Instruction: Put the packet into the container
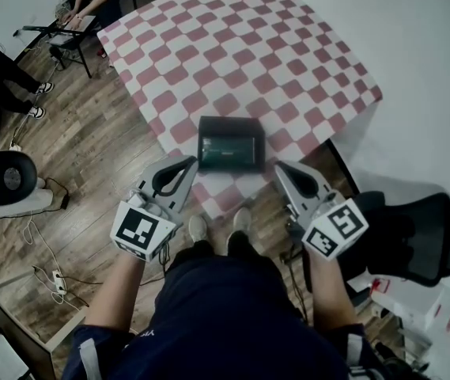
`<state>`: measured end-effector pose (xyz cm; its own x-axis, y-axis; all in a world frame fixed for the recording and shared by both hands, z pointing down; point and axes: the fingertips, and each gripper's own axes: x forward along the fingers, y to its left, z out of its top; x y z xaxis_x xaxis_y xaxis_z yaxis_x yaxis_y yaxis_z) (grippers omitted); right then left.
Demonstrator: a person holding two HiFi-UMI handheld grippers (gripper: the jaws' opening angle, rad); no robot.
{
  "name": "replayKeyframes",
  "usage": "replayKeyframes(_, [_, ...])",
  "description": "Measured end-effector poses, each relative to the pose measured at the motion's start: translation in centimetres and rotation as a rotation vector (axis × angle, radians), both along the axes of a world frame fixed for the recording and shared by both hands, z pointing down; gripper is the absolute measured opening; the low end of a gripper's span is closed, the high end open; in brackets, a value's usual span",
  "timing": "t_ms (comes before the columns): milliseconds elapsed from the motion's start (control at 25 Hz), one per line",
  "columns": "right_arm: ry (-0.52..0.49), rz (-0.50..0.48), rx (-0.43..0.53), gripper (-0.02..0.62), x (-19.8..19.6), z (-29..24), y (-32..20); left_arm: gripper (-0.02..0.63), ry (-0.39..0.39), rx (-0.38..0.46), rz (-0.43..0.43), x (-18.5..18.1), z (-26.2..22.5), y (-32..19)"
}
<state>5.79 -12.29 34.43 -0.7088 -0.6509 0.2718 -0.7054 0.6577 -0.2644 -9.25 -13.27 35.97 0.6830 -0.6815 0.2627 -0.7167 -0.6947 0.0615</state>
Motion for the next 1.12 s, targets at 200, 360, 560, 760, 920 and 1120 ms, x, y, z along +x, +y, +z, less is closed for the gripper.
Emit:
replayKeyframes(200, [0.002, -0.010, -0.003, 0.015, 0.1, 0.3, 0.0, 0.025, -0.013, 0.022, 0.015, 0.1, 0.3, 0.0])
replayKeyframes(360, [0.009, -0.025, -0.006, 0.015, 0.0, 0.6, 0.0, 0.025, -0.010, 0.006, 0.023, 0.1, 0.7, -0.1])
replayKeyframes(560, [0.021, -0.033, -0.008, 0.015, 0.1, 1.0, -0.2, 0.025, -0.002, -0.010, 0.033, 0.5, 0.8, -0.1])
replayKeyframes(760, [0.031, -0.042, -0.013, 0.015, 0.0, 1.4, -0.4, 0.025, 0.001, -0.028, 0.032, 0.7, 1.1, -0.3])
replayKeyframes(920, [0.035, -0.052, -0.025, 0.015, 0.0, 1.6, -0.4, 0.025, -0.004, -0.020, 0.040, 0.9, 1.0, -0.5])
replayKeyframes(1120, [0.036, -0.060, -0.026, 0.015, 0.0, 1.8, -0.8, 0.025, -0.003, -0.035, 0.032, 1.1, 1.2, -0.7])
